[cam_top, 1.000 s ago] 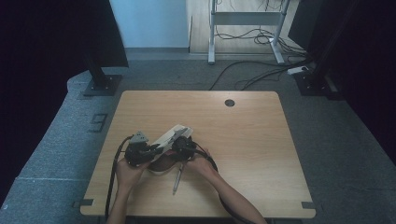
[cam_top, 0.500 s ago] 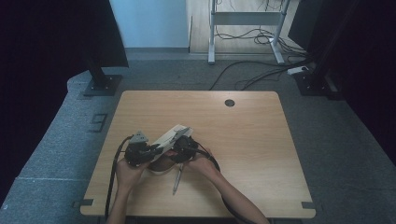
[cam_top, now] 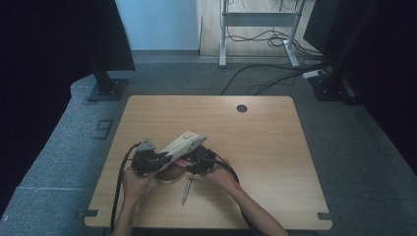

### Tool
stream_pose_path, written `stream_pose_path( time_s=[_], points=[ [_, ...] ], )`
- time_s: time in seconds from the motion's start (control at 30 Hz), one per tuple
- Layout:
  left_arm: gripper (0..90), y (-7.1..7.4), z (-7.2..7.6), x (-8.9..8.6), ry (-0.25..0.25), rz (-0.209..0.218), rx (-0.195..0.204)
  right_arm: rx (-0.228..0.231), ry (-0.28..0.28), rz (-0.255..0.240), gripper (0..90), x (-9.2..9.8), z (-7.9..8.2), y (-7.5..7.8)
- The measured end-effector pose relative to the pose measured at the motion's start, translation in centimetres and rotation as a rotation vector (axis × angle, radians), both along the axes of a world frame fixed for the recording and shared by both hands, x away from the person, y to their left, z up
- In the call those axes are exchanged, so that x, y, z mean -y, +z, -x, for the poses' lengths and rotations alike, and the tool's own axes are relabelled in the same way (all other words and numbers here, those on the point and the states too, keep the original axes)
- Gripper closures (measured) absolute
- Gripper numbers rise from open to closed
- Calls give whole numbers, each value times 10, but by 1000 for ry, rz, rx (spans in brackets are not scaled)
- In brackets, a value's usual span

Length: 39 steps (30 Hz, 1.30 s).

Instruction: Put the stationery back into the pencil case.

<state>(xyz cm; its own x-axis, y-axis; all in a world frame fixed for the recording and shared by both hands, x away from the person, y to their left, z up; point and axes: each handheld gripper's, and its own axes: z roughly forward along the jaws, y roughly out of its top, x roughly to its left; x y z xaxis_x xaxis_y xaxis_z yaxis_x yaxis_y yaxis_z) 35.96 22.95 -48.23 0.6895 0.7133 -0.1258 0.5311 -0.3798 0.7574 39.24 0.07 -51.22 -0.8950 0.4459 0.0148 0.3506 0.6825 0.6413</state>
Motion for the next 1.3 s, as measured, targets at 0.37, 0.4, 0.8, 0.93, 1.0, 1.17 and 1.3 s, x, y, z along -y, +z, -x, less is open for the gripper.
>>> stream_pose_path(
  time_s=[0.37,0.4,0.8,0.93,1.0,1.17,1.3],
  points=[
    [755,0,0,0,1,2,-1,-23,-10,25,630,-1,-4,-14],
    [755,0,0,0,1,3,-2,-23,-12,23,633,-1,-4,-14],
    [755,0,0,0,1,1,-1,17,-49,27,619,3,-16,-5],
    [755,0,0,-1,0,7,-4,24,-58,33,607,2,-22,-5],
    [755,-1,0,0,0,5,-4,29,-64,37,598,3,-25,-6],
    [755,-1,0,0,-2,5,-4,33,-73,37,580,4,-30,-6],
    [755,-1,-1,0,-2,5,-5,30,-85,34,571,6,-35,-8]
  ],
)
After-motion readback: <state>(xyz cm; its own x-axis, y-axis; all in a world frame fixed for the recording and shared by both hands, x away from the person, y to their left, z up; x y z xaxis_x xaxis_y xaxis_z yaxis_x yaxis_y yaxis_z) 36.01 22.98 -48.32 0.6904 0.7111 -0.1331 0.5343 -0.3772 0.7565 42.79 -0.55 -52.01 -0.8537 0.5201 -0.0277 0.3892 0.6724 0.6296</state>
